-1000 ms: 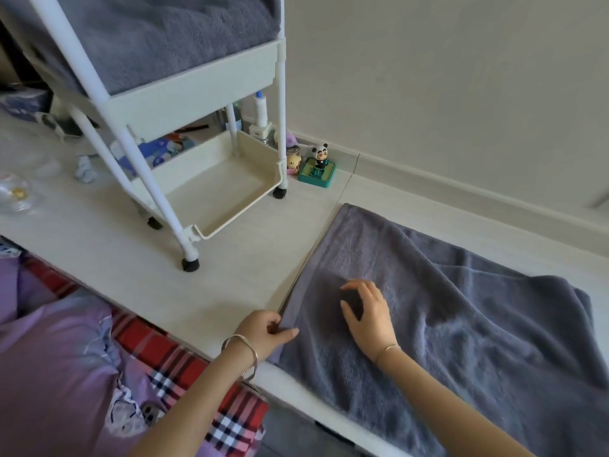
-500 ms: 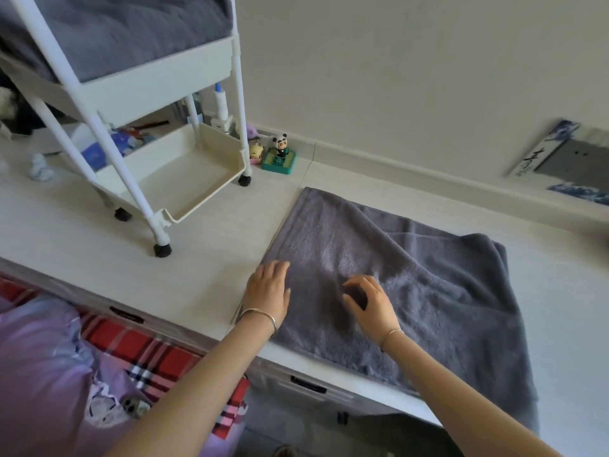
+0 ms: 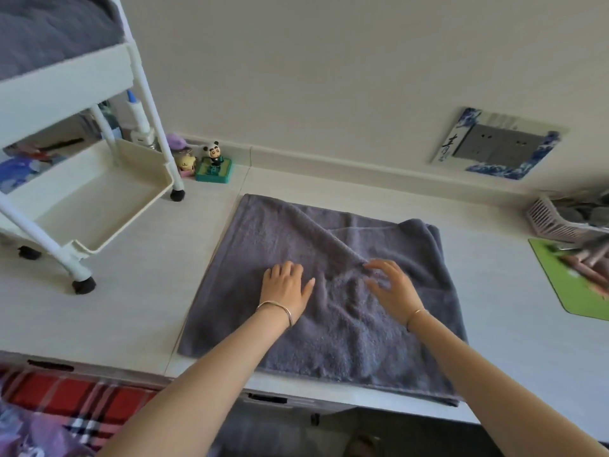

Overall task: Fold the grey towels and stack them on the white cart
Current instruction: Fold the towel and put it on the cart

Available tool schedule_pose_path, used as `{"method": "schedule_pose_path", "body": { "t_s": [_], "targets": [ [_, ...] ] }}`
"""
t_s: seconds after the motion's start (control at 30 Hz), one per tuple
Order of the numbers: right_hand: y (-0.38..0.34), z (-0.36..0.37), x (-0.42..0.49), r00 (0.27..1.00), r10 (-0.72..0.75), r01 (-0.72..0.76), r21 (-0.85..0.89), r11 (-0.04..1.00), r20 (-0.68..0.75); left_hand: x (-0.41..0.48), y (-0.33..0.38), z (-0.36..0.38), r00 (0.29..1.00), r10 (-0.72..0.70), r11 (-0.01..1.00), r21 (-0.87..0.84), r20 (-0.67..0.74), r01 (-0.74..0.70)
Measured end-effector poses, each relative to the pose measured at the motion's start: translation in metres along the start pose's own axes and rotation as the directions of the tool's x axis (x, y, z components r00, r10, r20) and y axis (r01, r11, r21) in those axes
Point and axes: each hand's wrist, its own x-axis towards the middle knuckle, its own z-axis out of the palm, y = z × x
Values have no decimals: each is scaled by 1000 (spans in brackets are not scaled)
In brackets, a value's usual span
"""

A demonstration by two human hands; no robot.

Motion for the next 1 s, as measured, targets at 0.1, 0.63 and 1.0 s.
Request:
{"method": "schedule_pose_path", "body": {
  "t_s": [0.1,0.63,1.0],
  "targets": [
    [21,-38,22,998,28,-31,-51,998,-60,30,19,-7,997,77,994,-82,-21,-79],
    [79,-98,157,973,17,32,-209,977,229,191,99,8,967,155,982,79,201,-174],
    [115,-113,233,814,114,-4,-191,982,570,227,105,30,964,110,971,-180,-243,-156]
  ]
}}
